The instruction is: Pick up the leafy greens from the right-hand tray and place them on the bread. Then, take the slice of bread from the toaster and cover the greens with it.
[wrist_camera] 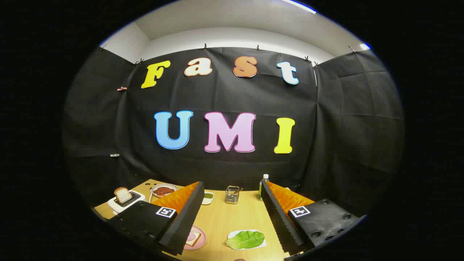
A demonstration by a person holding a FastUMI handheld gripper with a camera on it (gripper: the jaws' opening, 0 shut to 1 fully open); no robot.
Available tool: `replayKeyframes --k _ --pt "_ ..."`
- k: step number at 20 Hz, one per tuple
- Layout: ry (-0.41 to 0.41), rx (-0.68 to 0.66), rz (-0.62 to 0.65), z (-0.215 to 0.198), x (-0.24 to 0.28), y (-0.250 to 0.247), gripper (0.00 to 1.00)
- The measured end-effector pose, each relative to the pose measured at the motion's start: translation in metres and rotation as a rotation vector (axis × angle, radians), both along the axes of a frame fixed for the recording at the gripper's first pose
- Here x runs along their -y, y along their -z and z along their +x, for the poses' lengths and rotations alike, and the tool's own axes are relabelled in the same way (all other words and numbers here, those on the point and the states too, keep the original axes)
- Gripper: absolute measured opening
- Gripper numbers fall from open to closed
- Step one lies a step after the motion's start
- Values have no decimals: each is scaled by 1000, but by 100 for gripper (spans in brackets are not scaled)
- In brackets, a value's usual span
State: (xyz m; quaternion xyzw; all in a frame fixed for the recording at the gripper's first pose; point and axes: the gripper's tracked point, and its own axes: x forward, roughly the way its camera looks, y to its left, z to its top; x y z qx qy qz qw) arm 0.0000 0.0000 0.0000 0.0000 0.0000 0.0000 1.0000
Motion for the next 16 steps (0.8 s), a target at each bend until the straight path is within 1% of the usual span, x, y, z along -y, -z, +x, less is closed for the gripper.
replayKeyframes --k 9,16 --pt "7 -59 7 -4 0 22 97" --pt "18 -67 10 0 1 27 98"
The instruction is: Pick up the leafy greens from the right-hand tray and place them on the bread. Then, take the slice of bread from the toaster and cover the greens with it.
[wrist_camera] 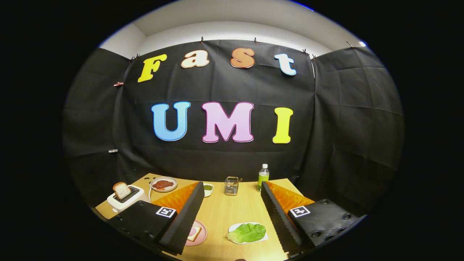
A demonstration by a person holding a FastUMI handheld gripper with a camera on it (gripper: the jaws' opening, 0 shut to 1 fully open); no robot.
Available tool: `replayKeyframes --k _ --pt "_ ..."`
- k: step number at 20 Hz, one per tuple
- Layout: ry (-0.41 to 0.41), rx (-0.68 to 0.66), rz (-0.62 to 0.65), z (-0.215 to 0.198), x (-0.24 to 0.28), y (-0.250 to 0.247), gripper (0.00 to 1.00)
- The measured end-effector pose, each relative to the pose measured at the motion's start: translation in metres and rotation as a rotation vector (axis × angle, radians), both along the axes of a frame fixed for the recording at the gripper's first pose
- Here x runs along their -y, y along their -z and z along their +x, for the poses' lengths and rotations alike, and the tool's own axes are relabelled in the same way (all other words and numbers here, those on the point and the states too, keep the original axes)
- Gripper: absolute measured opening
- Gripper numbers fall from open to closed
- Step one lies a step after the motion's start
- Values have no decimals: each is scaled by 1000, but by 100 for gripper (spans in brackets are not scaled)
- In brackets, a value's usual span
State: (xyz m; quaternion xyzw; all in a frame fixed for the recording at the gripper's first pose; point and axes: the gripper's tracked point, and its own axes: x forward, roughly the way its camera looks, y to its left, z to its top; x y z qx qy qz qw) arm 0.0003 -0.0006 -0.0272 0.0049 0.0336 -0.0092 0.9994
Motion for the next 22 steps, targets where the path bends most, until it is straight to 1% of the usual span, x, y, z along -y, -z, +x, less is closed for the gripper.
replayKeyframes --k 7,12,19,22 --pt "-13 -29 0 11 -5 13 98" --pt "-12 -65 2 19 2 28 98" --pt "-6 -173 1 34 14 74 98" --pt "-7 -243 3 41 19 104 98"
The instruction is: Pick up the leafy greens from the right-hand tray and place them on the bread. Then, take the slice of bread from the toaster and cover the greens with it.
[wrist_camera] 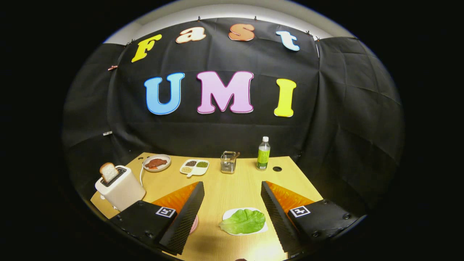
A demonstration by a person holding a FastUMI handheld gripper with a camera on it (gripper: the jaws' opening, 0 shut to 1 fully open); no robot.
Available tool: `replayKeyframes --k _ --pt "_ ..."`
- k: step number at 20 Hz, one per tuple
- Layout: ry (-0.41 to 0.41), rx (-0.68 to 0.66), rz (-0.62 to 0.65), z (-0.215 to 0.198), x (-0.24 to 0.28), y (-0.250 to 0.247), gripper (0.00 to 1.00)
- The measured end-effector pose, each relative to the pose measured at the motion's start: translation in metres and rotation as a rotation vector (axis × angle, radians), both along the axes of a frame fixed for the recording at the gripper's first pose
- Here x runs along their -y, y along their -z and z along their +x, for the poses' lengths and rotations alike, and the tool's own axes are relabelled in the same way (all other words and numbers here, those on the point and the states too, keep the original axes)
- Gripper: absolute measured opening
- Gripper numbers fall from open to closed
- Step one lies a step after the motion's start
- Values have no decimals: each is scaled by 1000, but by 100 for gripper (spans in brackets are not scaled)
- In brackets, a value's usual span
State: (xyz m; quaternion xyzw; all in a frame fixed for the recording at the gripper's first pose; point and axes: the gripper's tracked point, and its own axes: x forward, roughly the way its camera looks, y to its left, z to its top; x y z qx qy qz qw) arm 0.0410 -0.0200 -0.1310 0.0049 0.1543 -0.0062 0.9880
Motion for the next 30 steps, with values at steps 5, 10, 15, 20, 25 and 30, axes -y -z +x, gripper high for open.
replayKeyframes --k 5,10,15,20,25,30 --pt "9 -124 11 9 10 51 98" --pt "22 -206 14 20 22 97 98" --pt "41 -305 -3 34 35 156 98" --pt "75 -448 25 43 43 228 98" --pt "68 -551 20 46 41 270 99" --pt "66 -581 33 47 37 276 93"
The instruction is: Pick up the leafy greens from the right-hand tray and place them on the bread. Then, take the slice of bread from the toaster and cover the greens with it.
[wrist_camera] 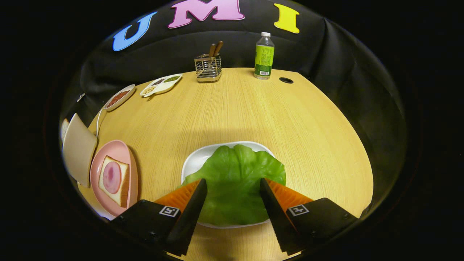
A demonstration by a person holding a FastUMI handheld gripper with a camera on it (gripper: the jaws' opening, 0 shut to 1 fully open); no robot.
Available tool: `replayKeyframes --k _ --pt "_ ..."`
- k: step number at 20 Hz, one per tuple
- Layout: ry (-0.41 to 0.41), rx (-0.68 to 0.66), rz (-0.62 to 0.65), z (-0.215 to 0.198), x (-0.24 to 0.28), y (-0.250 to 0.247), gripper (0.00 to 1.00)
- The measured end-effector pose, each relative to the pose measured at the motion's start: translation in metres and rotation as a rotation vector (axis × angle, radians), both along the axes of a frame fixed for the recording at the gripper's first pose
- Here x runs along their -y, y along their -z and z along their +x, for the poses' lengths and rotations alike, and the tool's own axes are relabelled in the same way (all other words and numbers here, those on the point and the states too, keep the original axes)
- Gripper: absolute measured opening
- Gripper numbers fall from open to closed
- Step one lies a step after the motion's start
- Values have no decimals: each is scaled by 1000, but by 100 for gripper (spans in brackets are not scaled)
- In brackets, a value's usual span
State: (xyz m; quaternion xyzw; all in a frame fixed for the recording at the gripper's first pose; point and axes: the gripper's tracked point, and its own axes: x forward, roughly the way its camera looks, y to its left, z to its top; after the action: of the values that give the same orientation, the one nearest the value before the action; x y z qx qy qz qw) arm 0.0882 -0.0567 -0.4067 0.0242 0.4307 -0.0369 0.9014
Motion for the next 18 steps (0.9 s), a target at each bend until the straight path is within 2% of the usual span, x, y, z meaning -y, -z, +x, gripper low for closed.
replayKeyframes --k 2,4,8,9,11,12,14,18 --pt "-19 -23 -2 -1 -3 0 92" --pt "-52 -33 -8 -1 -7 -2 84" --pt "-66 -45 -6 -1 -13 1 62" --pt "-76 -45 -8 -1 -14 2 60" --pt "-94 -39 -13 0 -12 1 48" --pt "-93 -32 -14 0 -9 2 34" --pt "-90 -31 -3 1 -7 2 17" --pt "-85 -44 32 2 -7 3 6"
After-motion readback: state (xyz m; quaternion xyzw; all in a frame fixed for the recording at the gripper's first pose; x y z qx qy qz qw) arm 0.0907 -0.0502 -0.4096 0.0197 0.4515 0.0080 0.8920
